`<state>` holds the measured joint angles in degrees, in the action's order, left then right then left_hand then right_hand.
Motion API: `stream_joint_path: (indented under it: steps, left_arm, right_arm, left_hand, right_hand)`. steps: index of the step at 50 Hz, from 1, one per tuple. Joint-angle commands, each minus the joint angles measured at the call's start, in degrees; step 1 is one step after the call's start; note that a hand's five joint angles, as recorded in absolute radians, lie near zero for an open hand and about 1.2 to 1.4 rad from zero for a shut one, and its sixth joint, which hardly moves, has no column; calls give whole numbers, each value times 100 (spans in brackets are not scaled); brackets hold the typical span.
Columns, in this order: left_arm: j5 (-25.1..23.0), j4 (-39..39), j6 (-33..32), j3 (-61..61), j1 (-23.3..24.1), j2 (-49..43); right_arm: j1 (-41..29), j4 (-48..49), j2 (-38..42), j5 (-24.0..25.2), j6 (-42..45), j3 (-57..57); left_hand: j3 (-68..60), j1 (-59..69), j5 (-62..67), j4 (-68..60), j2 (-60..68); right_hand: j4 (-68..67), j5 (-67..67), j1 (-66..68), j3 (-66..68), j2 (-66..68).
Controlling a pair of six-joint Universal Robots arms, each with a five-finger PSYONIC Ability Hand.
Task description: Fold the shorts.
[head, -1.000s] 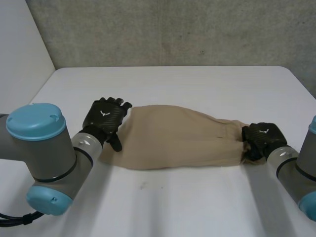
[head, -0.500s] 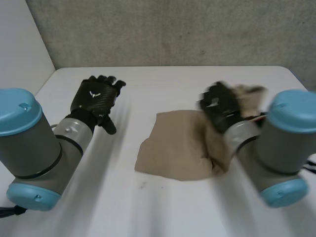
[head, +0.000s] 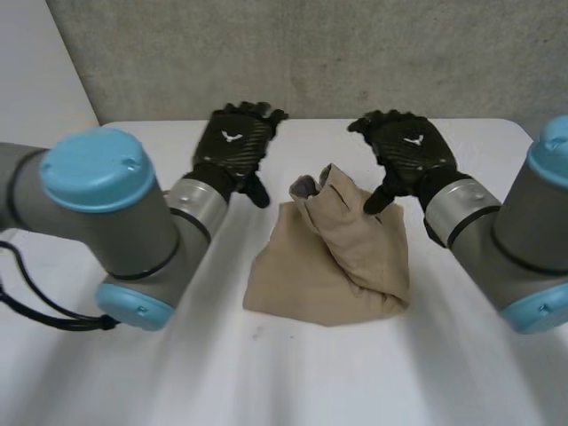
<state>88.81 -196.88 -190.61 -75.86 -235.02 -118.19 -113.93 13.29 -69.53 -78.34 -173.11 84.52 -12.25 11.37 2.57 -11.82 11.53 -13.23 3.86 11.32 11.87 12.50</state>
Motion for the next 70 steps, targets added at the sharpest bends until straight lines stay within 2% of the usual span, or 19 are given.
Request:
stream_joint_path:
  steps: [1,10,15,19,28,32,34,48,54,59,70]
  left_arm:
    - [-329,-26,402,396,456,-652]
    - [-338,-35,367,475,686,-811]
    - [-338,-26,297,449,765,-838]
    - [-268,45,-115,388,765,-882]
    - [540,27,-1591,63,756,-890]
    - [611,18,-1917,54,774,-925]
    - [611,18,-1971,54,774,-960]
    - [575,53,-1980,-385,774,-961]
    - [628,62,-2015,-579,721,-821]
    - [611,88,-2024,-859,616,-513]
    - [602,281,-2041,-1256,536,-293]
  right_arm:
    - [230,-1099,572,-225,-469,-524]
    - [529,-1285,476,-67,-575,-305]
    - [670,-1329,361,-85,-531,-305]
    - [670,-1338,423,-85,-461,-305]
    - [609,-1338,546,-120,67,-305]
    - [609,-1338,546,-129,128,-305]
    - [609,-1347,546,-129,129,-296]
    - [521,-1662,712,-111,603,-506]
    - [398,-2023,880,-67,629,-753]
    - [336,-2269,967,204,621,-937]
    - [310,-2410,1476,399,603,-1262]
  left_hand:
    - [-234,322,201,-277,305]
    - [-284,372,252,-327,356]
    - [-955,1044,923,-999,1027]
    - [-1259,1348,1227,-1303,1331]
    - [-1378,1466,1345,-1421,1450]
    - [-1661,1750,1629,-1705,1733]
    - [-1931,2020,1899,-1975,2003]
    - [-6772,6861,6740,-6816,6844]
    - [-6775,6863,6743,-6818,6847]
    - [-6775,6863,6743,-6818,6847]
    - [-6775,6863,6743,-6818,6847]
  right_hand:
    - [323,-386,-132,-187,-250]
    - [323,-386,-132,-187,-250]
    - [323,-386,-132,-187,-250]
    - [323,-386,-132,-187,-250]
    - [323,-386,-132,-187,-250]
    - [323,-386,-132,-187,-250]
    - [323,-386,-132,-187,-250]
    - [323,-386,-132,-187,-250]
    - [323,-386,-132,-187,-250]
    - [323,-386,-132,-187,-250]
    - [323,-386,-132,-187,-250]
